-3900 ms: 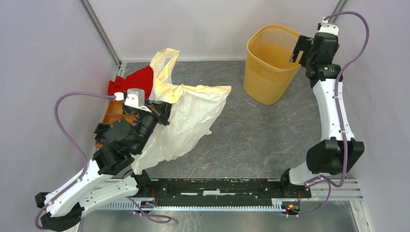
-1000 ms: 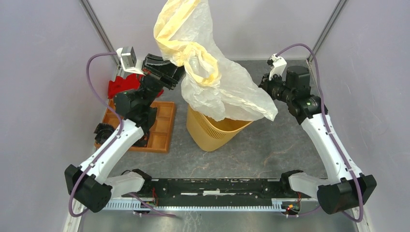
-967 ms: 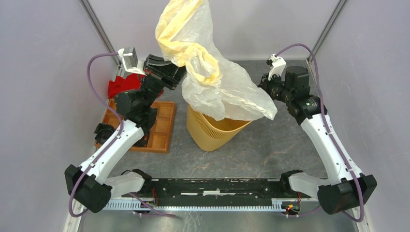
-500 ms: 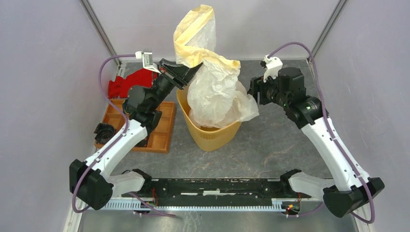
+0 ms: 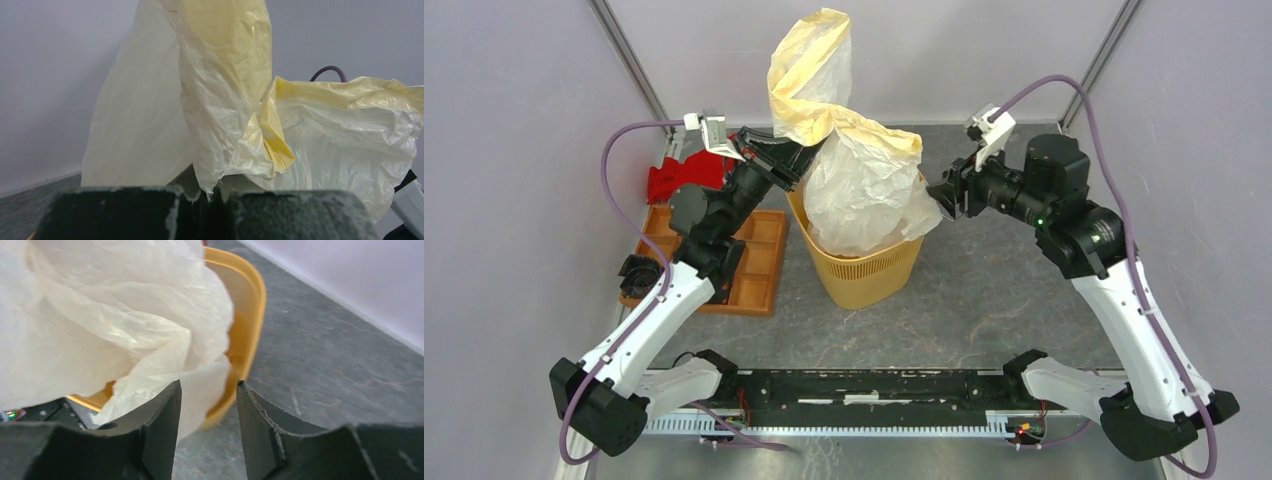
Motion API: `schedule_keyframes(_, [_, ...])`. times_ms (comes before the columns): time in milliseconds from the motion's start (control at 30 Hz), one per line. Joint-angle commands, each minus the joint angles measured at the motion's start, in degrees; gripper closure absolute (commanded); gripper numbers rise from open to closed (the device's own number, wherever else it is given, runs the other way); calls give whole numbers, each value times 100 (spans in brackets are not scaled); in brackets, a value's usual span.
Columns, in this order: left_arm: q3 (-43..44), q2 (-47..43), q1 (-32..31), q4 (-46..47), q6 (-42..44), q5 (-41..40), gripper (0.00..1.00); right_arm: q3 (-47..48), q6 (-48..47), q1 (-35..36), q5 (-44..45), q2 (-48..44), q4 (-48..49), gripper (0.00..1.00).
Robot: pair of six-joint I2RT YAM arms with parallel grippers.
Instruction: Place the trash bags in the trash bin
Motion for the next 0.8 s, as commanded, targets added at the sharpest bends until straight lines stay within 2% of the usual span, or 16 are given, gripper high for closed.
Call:
schedule_keyframes(0, [189,-59,-12,-161,279,-141,98,-410,407,367,-783,197,893,53])
schedule_keyframes(67, [179,-78,-10,-182,264,-168,98,-593,522,721,-744,330,1160,57])
schedule_keyframes(133, [187,-91,-10,-210,243,-173,98,-575,525,1080,-265,568,1195,60])
schedule_keyframes(333, [151,-176,-11,-278,102,-203,98,-212,519,1914,2222,1666,1030,75])
schedule_keyframes(400, [54,-269,-13,-372,85,-333,98,-326,700,1973,2553,1933,1193,75])
schedule_keyframes(533, [-82,-439,-10,-552,150,-313,98,-600,909,1971,2704,2033,1358,71])
schedule_keyframes(600, [-125,-509,-11,-723,196,-191,95,-686,852,1948,2817,1850,1378,67])
schedule_keyframes(767, [-259,-669,-1,-1432,113,-303,91,-810,689,1795,2383,1717,1403,40])
